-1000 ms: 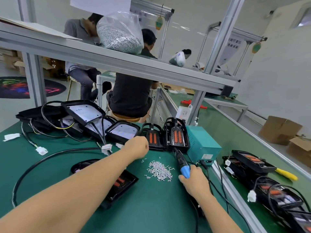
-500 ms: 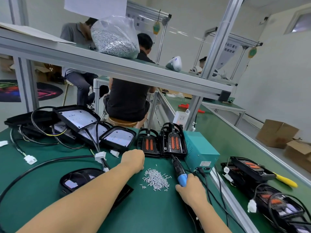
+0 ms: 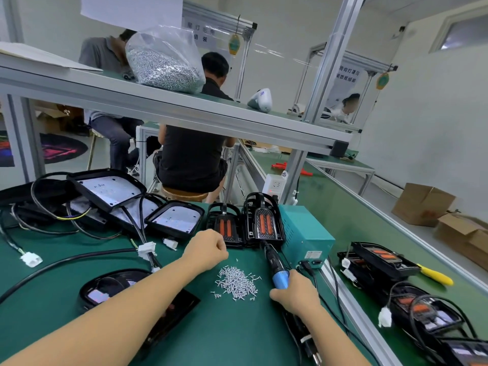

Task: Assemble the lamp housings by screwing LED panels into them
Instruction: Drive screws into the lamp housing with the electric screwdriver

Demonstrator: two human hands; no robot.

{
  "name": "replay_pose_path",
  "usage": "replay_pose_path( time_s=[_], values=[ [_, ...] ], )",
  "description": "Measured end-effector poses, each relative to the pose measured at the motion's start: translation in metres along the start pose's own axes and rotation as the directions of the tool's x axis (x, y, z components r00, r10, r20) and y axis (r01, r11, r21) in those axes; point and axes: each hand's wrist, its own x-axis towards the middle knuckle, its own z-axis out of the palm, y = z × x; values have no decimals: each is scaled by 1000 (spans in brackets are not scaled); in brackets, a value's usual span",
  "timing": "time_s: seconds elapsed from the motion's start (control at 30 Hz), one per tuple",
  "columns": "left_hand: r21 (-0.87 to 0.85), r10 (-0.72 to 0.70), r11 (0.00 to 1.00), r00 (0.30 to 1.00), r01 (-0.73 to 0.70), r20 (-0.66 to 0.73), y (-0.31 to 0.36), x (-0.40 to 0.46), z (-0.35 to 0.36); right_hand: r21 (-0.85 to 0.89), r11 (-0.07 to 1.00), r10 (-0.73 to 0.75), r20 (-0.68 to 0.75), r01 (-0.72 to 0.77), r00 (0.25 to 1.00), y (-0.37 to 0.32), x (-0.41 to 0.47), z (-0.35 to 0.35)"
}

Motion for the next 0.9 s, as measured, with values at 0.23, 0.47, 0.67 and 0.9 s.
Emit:
replay_pose_path(
  time_s=[0.23,0.47,0.67,0.9],
  values=[
    [-619,-150,773,988,136,29,-13,-33,-30,832,527,20,193,-175,981,-7,-9,-42],
    [-869,-176,473,982,145,68,-21,-76,-59,988,-157,-200,-31,-1,979,-44,-54,-86],
    [-907,-134,410,990,99,47,-24,-110,-70,839,-519,-176,-294,165,939,-83,-93,-93],
    [-849,-87,528,996,26,-24,-25,-136,-73,725,-626,-143,-470,288,871,-123,-121,-86]
  ],
)
